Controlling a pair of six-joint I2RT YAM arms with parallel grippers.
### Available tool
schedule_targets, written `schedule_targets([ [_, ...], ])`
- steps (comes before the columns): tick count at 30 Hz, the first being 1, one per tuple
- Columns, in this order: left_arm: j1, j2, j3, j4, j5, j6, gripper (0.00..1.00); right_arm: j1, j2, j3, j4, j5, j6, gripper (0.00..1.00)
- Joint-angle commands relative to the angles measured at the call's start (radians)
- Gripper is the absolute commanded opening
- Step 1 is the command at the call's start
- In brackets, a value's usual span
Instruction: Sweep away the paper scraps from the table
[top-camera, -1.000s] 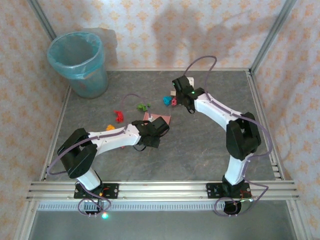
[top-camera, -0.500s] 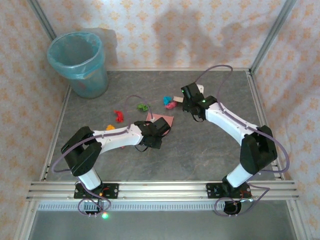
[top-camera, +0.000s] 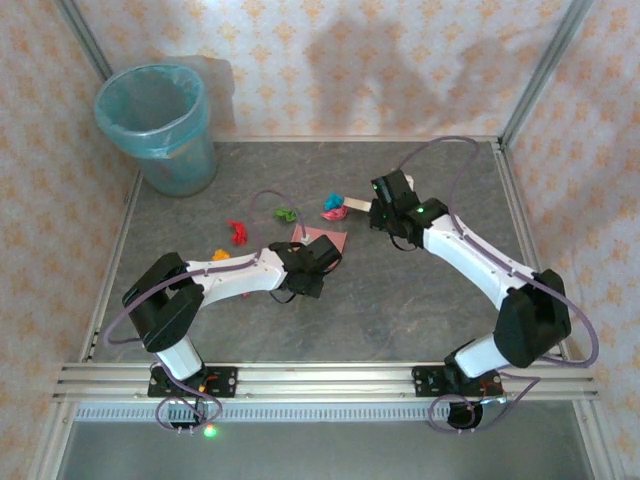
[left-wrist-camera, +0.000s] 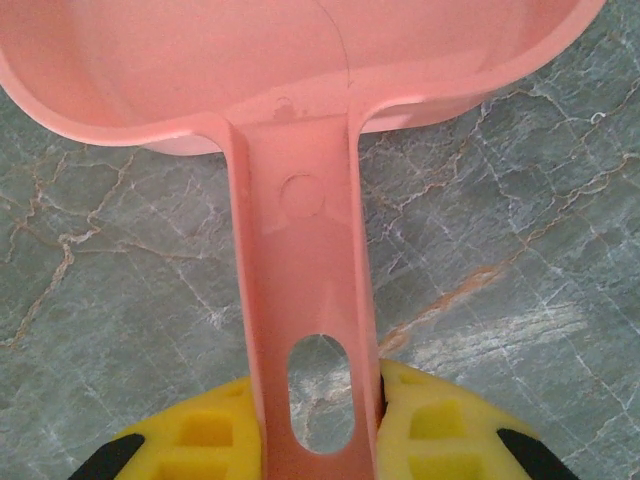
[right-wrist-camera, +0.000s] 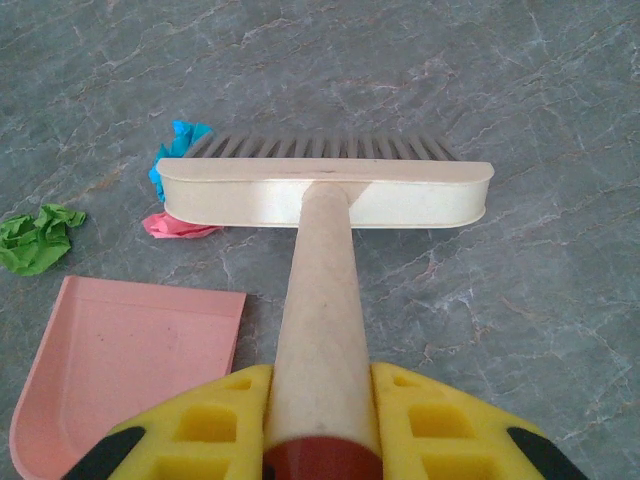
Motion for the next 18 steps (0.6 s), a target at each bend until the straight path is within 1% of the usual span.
schedule_targets([
  [1, 0.0, 0.006, 0.017, -0.042, -0.034, 0.008, 0.0, 0.0, -0.027, -0.003, 0.034, -0.032, 0.006, 0.0],
  [8, 0.01, 0.008, 0.012, -0.036, -0.025, 0.008, 0.0, 0.0, -0.027, 0.008, 0.04, -0.07, -0.018, 0.0],
  [11, 0.014, 0.011, 0.012, -0.034, -0.027, 0.006, 0.0, 0.001, -0.001, 0.041, -0.016, -0.099, -0.045, 0.0],
  [14, 0.021, 0.011, 0.01, -0.034, -0.034, 0.005, 0.0, 0.01, 0.015, 0.068, -0.07, -0.094, -0.065, 0.0],
  [18, 0.035, 0.008, 0.004, -0.031, -0.036, 0.003, 0.0, 0.026, 0.004, 0.058, -0.097, -0.088, -0.086, 0.0],
])
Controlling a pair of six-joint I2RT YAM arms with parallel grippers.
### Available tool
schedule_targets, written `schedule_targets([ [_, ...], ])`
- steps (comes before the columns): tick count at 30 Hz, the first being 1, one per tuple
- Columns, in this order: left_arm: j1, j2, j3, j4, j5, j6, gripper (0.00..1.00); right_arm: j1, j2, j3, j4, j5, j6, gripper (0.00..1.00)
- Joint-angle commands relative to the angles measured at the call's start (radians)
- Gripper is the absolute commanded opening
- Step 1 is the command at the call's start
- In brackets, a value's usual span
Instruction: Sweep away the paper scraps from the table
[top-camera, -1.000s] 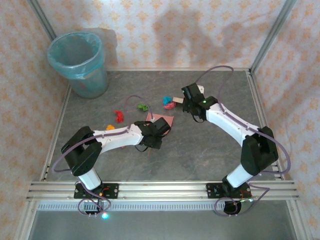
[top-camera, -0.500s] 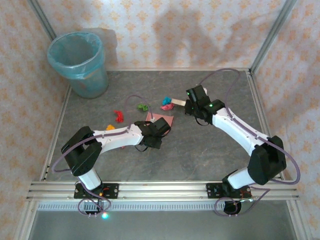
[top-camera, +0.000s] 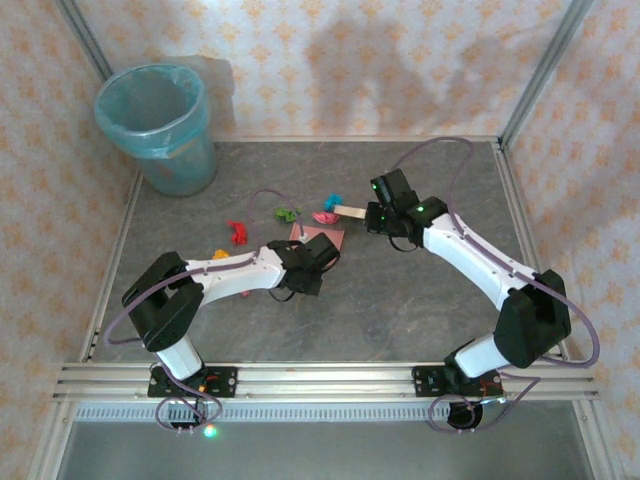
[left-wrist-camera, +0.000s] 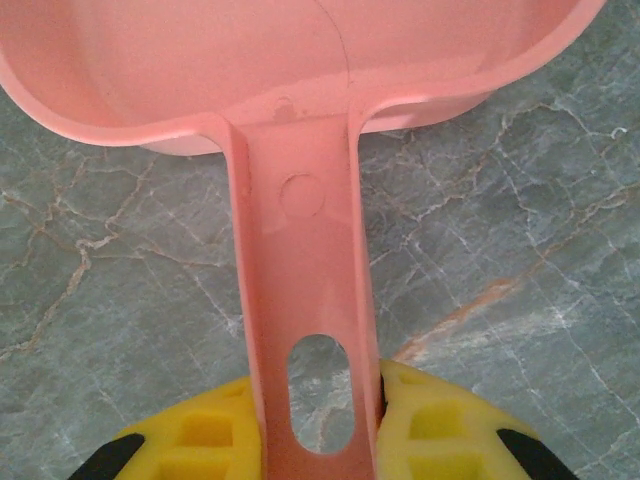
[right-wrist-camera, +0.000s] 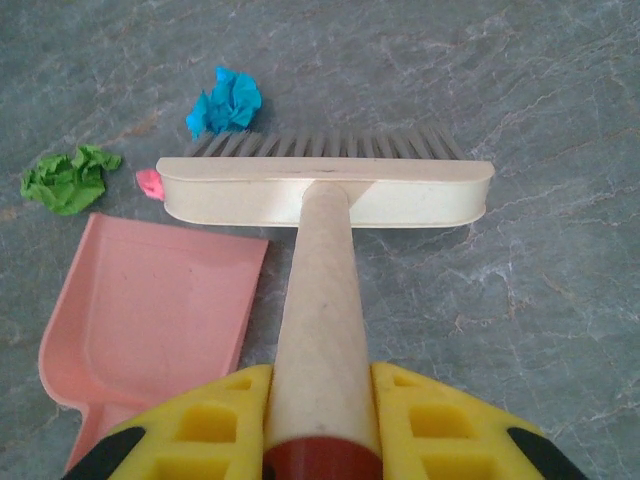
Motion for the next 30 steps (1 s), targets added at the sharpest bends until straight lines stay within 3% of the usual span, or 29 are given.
schedule_targets([
  [1, 0.014, 0.01, 0.003, -0.032, -0.036, 0.004, 0.0, 0.018, -0.002, 0.034, -0.058, -0.003, -0.041, 0.0],
  [12, 0.025, 0.01, 0.002, -0.037, -0.059, -0.003, 0.0, 0.061, -0.162, -0.067, -0.105, -0.029, -0.071, 0.0],
  [18, 0.025, 0.003, 0.001, -0.038, -0.069, -0.005, 0.0, 0.061, -0.215, -0.029, -0.07, 0.062, -0.071, 0.0],
  [22, 0.027, 0.003, 0.0, -0.041, -0.07, -0.007, 0.0, 0.062, -0.155, 0.04, -0.035, 0.114, -0.074, 0.0],
  [30, 0.028, -0.007, -0.004, -0.04, -0.07, -0.007, 0.0, 0.06, 0.13, 0.301, -0.1, 0.228, -0.116, 0.0],
])
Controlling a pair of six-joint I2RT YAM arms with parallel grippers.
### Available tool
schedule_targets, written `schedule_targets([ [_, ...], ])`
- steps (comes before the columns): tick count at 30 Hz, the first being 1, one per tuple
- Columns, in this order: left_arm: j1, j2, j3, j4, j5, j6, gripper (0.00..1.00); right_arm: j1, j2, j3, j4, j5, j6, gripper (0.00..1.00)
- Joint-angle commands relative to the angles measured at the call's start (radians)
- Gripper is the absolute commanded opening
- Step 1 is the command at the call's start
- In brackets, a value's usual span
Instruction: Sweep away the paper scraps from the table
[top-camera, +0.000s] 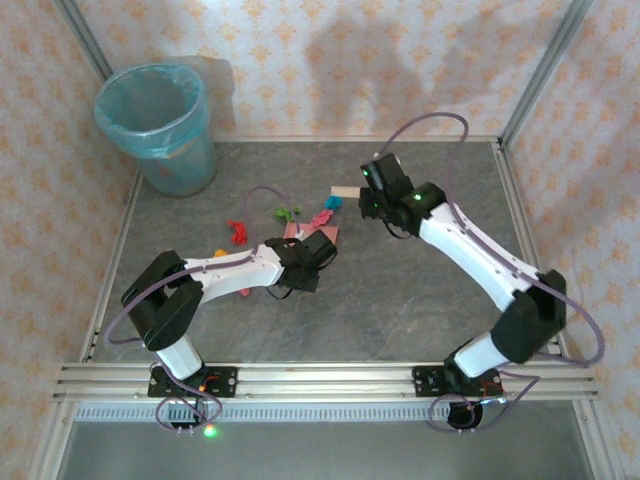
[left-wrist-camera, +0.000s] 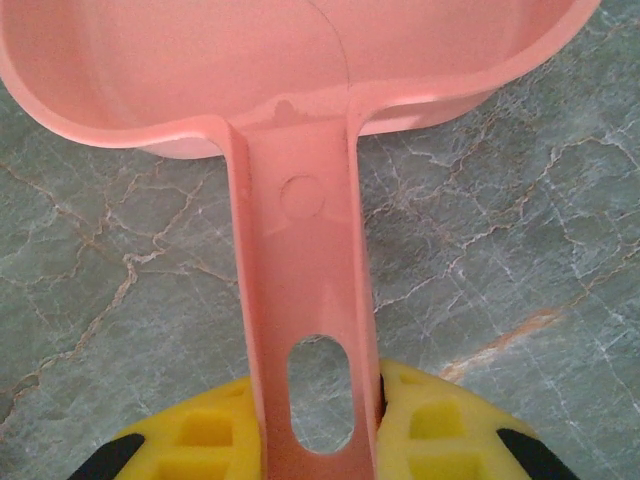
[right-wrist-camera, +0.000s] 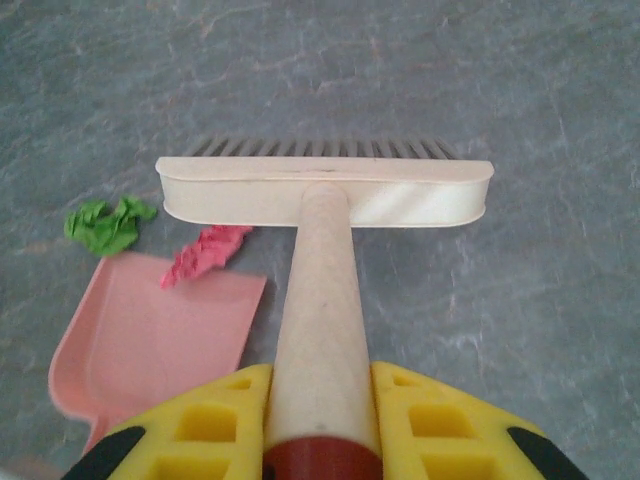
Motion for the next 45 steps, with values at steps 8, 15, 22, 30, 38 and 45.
schedule_targets([
  [8, 0.009, -0.004, -0.004, -0.042, -0.041, -0.006, 0.0, 0.011, 0.279, 0.257, -0.116, 0.069, -0.026, 0.0],
  [15, 0.011, -0.004, -0.002, -0.042, -0.042, -0.006, 0.0, 0.084, 0.248, 0.189, -0.133, 0.133, -0.052, 0.0],
  [22, 0.011, 0.001, -0.002, -0.041, -0.035, -0.006, 0.0, 0.094, 0.153, 0.055, -0.106, 0.098, -0.037, 0.0],
  [30, 0.011, 0.006, -0.002, -0.036, -0.025, -0.004, 0.0, 0.097, 0.058, -0.022, -0.085, 0.116, -0.024, 0.0],
  [38, 0.011, 0.009, -0.002, -0.035, -0.016, -0.002, 0.0, 0.097, 0.091, 0.045, -0.065, 0.217, -0.033, 0.0],
  [45, 0.012, 0.008, -0.001, -0.037, -0.02, 0.0, 0.0, 0.099, 0.243, 0.209, -0.098, 0.151, -0.077, 0.0],
])
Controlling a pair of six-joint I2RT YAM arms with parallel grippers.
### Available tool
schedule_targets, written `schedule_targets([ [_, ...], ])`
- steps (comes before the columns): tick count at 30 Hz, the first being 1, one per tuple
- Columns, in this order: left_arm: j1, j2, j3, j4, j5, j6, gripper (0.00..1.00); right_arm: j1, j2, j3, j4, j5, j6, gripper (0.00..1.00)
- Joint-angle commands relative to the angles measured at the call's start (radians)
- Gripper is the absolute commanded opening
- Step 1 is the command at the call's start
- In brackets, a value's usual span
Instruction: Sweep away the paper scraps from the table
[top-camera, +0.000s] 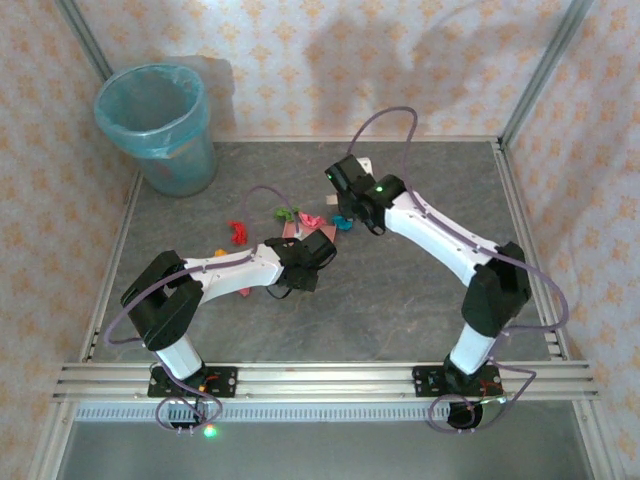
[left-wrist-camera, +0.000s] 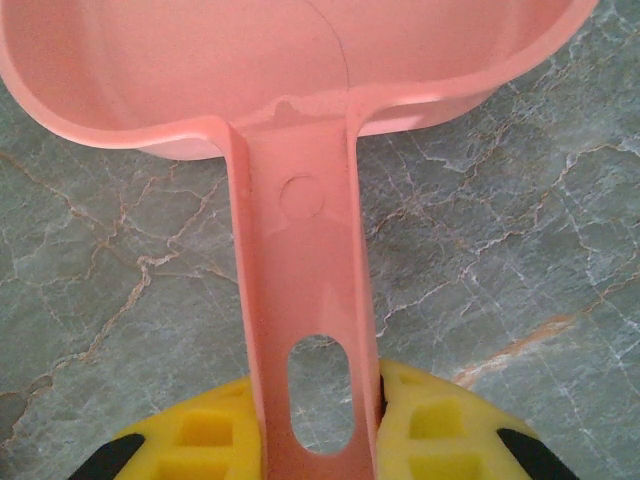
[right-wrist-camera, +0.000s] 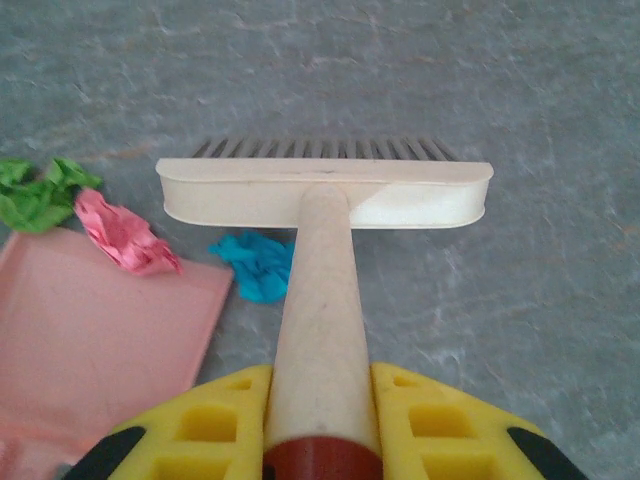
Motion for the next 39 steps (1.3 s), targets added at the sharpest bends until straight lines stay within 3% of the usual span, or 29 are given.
schedule_targets([
  [1, 0.008, 0.007, -0.001, -0.034, -0.011, -0.001, 0.0, 0.005, 0.065, 0.073, -0.008, -0.011, -0.036, 0.0],
  [9, 0.008, 0.01, 0.001, -0.037, -0.015, -0.001, 0.0, 0.051, 0.089, 0.067, -0.045, -0.026, -0.099, 0.0],
  [23, 0.007, 0.006, -0.004, -0.027, -0.014, 0.002, 0.0, 0.085, -0.146, -0.166, 0.05, -0.153, -0.196, 0.0],
  [27, 0.007, 0.006, -0.005, -0.024, -0.007, 0.001, 0.0, 0.085, -0.197, -0.202, 0.102, -0.131, -0.184, 0.0],
  [33, 0.006, 0.009, -0.004, -0.022, 0.01, 0.006, 0.0, 0.078, -0.262, -0.235, 0.144, 0.002, -0.119, 0.0],
  [39, -0.004, 0.004, 0.0, -0.028, 0.015, 0.011, 0.0, -0.025, -0.342, -0.296, 0.158, 0.005, 0.029, 0.0],
])
